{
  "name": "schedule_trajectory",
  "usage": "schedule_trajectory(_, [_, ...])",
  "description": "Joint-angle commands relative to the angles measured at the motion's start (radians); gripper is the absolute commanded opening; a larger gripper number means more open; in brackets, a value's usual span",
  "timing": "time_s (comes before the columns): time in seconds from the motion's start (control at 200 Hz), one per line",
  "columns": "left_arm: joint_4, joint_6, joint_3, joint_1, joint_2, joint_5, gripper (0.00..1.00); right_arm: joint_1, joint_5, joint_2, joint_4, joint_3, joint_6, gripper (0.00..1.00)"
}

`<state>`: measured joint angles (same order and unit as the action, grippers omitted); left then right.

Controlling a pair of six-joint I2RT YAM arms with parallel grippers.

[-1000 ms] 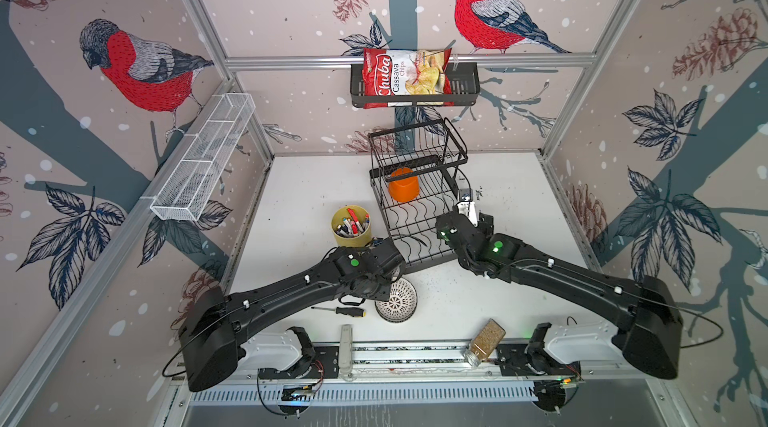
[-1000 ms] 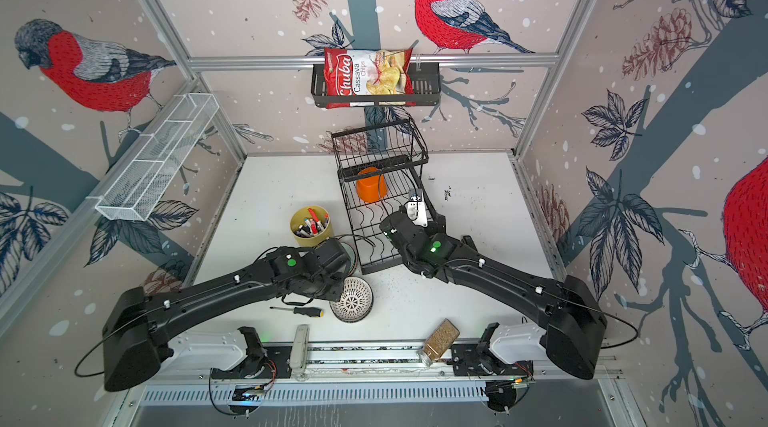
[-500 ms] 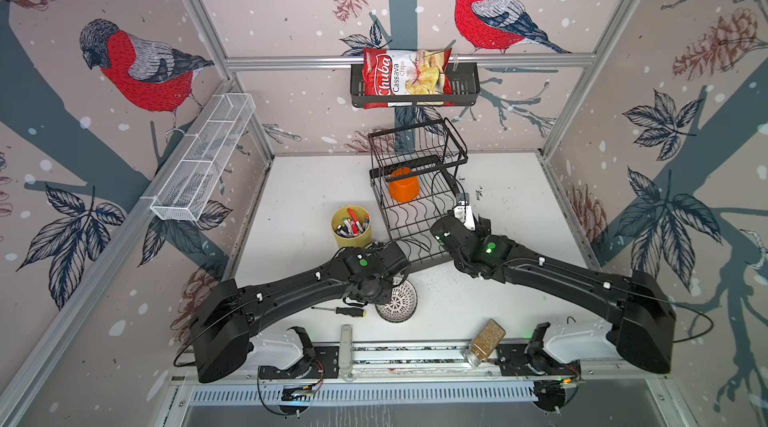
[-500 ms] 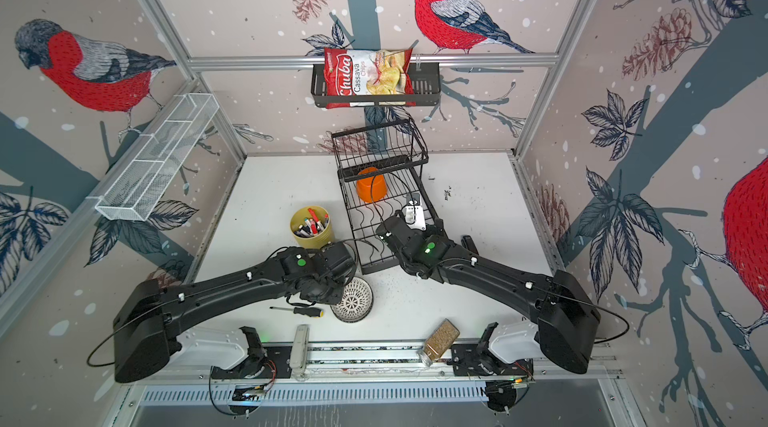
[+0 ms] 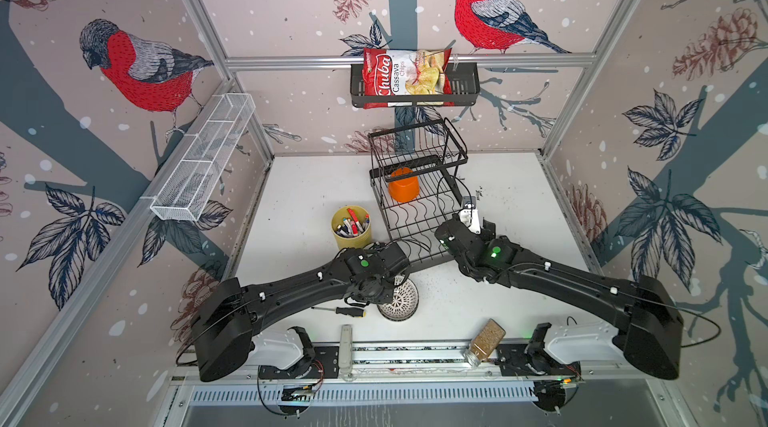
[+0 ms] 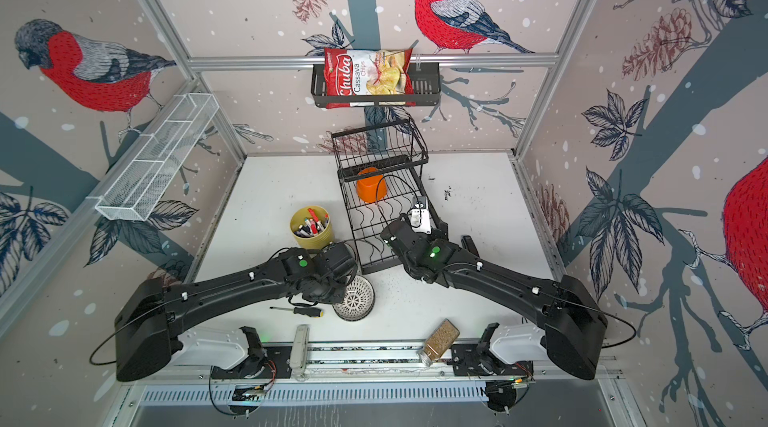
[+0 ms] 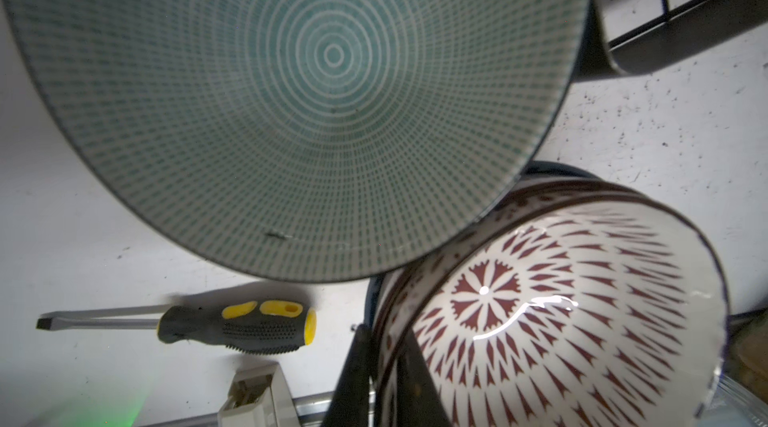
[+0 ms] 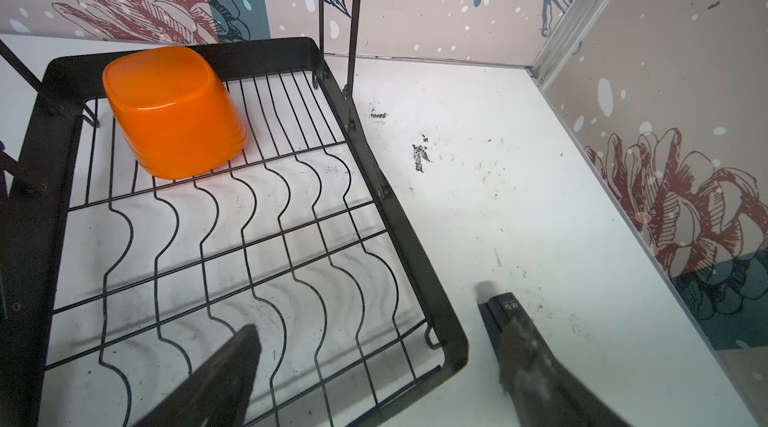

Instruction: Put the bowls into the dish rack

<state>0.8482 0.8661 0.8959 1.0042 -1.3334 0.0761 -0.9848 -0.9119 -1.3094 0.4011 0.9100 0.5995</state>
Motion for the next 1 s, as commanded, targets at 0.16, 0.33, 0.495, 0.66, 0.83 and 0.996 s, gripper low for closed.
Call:
schedule_trajectory(0.16, [0.002,0.008,0.001,0.001,0.019,0.01,0.05,0.002,-0.021,-0.011,-0.004,-0.003,0.01,0.91])
schedule_trajectory(0.33, [0.005,-0.002,0.005,0.001,0.033,0.007,0.02,0.002,-0.001,-0.014,-0.023,-0.003,-0.003,0.91])
schedule_trajectory(0.495, [0.001,-0.013,0.008,0.001,0.046,0.002,0.0,0.001,0.021,-0.022,-0.036,-0.002,-0.019,0.91])
schedule_trajectory(0.66, [0.001,-0.019,0.011,0.001,0.058,0.001,0.0,0.002,0.037,-0.028,-0.047,-0.001,-0.031,0.91])
schedule_trajectory(0.83, [-0.014,-0.03,0.01,0.001,0.064,-0.013,0.0,0.002,0.055,-0.033,-0.06,-0.002,-0.044,0.91])
schedule_trajectory(0.996, [-0.023,-0.035,0.011,0.001,0.061,-0.024,0.0,0.001,0.067,-0.039,-0.069,-0.003,-0.052,0.91])
